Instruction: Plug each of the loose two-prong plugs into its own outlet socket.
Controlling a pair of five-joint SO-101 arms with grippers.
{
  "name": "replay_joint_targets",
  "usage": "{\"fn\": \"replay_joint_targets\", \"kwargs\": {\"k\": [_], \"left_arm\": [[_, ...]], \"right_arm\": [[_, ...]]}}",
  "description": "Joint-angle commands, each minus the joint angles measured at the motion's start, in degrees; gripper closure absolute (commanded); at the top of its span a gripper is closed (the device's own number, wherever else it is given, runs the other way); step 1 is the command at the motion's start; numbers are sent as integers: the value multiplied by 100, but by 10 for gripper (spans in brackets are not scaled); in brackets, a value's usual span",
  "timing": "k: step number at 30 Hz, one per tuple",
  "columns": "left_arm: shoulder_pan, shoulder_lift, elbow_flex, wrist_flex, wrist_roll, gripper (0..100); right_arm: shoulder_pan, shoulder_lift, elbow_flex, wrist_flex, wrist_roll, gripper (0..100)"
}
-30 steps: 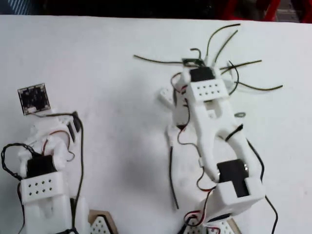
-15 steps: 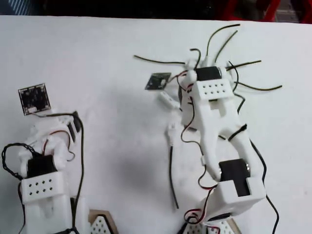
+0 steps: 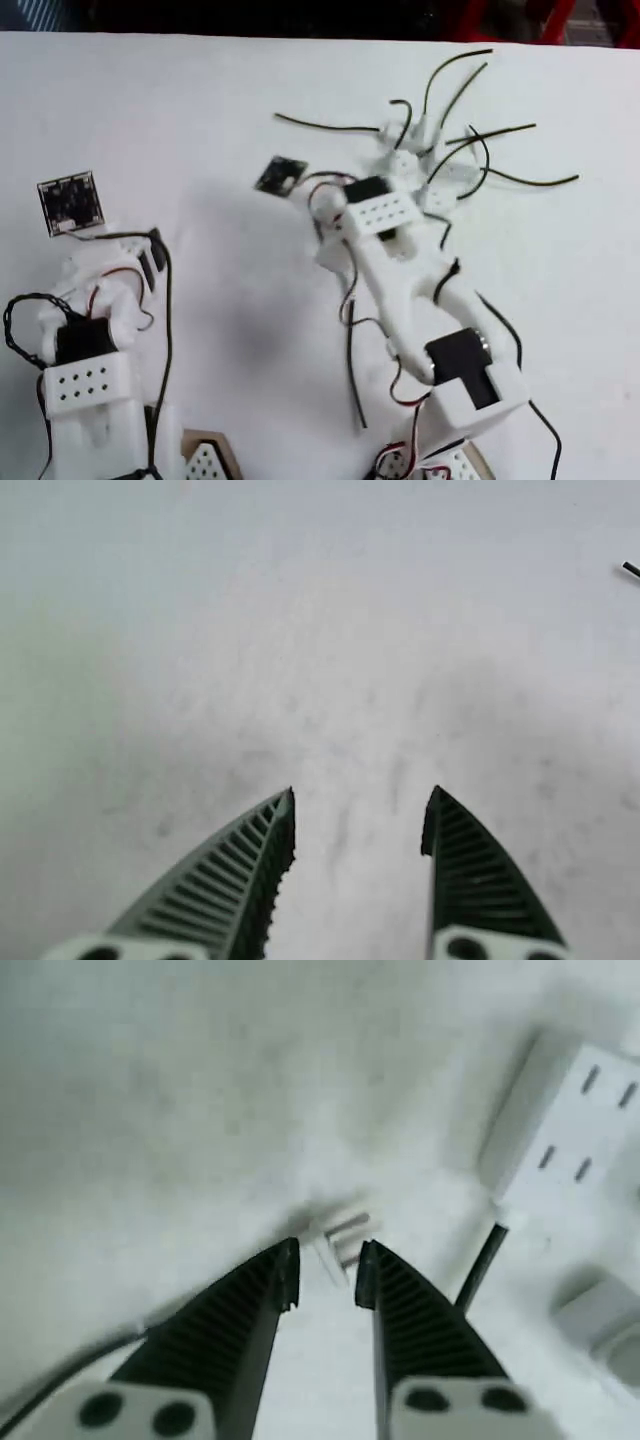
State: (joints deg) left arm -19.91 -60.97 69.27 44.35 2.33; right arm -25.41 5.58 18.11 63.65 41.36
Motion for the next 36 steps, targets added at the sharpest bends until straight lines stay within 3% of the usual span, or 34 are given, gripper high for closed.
{"fn": "replay_joint_targets", "kwargs": {"k": [1, 8, 15, 28, 36], "left_arm": [[-40, -110, -44, -141, 0, 785], [-40, -110, -44, -141, 0, 785], [-40, -110, -44, -141, 0, 785], [-40, -110, -44, -141, 0, 785], [-40, -110, -44, -141, 0, 785]], "right_arm": [[-242, -75, 185, -804, -220, 981], [277, 1182, -53, -1174, -176, 981], [1560, 1323, -527, -84, -167, 981], [3099, 1323, -1371, 2448, -123, 981], [3169, 611, -1996, 3380, 1336, 977]]}}
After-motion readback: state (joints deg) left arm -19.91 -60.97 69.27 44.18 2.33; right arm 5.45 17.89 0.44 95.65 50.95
